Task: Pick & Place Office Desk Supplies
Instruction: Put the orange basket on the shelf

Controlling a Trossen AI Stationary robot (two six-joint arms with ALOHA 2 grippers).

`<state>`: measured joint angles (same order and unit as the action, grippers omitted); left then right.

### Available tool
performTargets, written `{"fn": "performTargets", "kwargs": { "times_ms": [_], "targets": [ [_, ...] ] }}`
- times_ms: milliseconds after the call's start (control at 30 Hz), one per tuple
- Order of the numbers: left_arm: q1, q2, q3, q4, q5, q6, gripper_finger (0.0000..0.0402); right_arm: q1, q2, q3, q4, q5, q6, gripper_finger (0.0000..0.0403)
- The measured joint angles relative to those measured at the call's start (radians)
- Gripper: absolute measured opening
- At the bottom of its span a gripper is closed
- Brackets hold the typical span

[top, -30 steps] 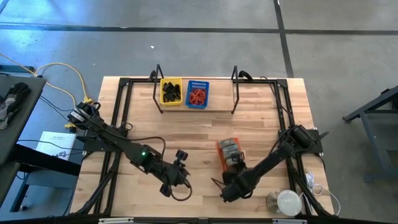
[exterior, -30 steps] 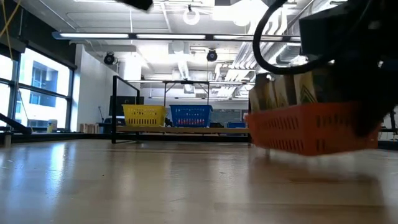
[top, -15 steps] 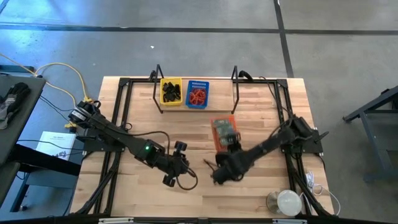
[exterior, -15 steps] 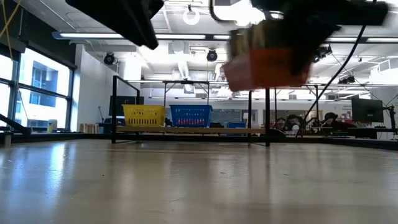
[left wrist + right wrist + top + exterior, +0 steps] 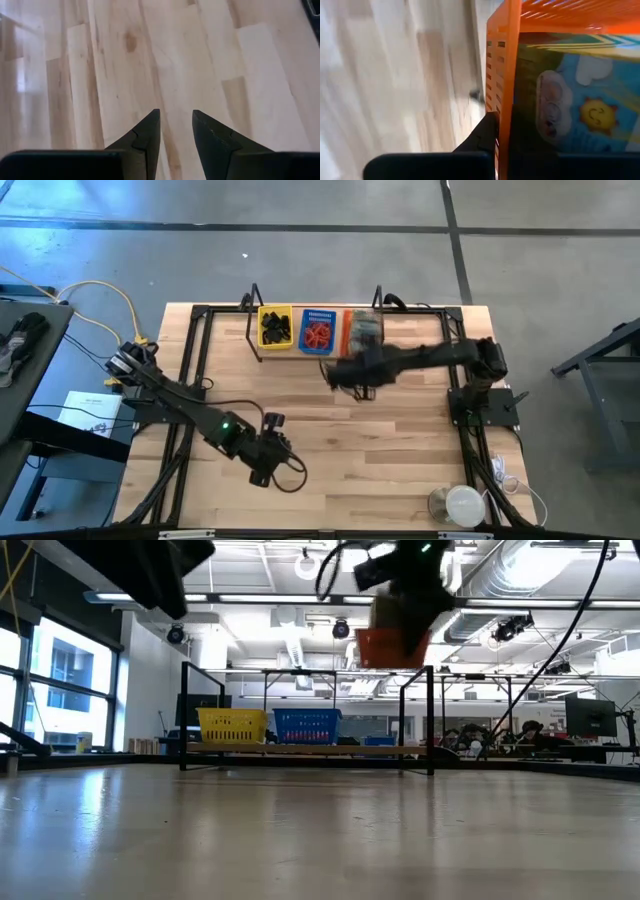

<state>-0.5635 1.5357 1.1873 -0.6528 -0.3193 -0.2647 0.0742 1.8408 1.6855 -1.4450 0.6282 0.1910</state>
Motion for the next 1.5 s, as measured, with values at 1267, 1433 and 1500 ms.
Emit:
{"fn": "performTargets", "kwargs": {
  "times_ms": [1267, 1433, 1500],
  "targets": [
    [-0.010, -0.005, 0.000, -0.154, -0.213, -0.129, 0.0106, -0.408, 0.002, -0.347, 0.585, -0.330, -0.523, 0.0003],
    [0.009, -0.005, 0.000, -0.154, -0.213, -0.129, 0.0106, -0.401, 0.000, -0.357, 0.616, -0.336, -0.528, 0.0003],
    [0.015, -0.005, 0.000, -0.154, -0.213, -0.129, 0.0106, -0.395, 0.000, -0.358, 0.638, -0.333, -0.528, 0.0003]
  ]
}}
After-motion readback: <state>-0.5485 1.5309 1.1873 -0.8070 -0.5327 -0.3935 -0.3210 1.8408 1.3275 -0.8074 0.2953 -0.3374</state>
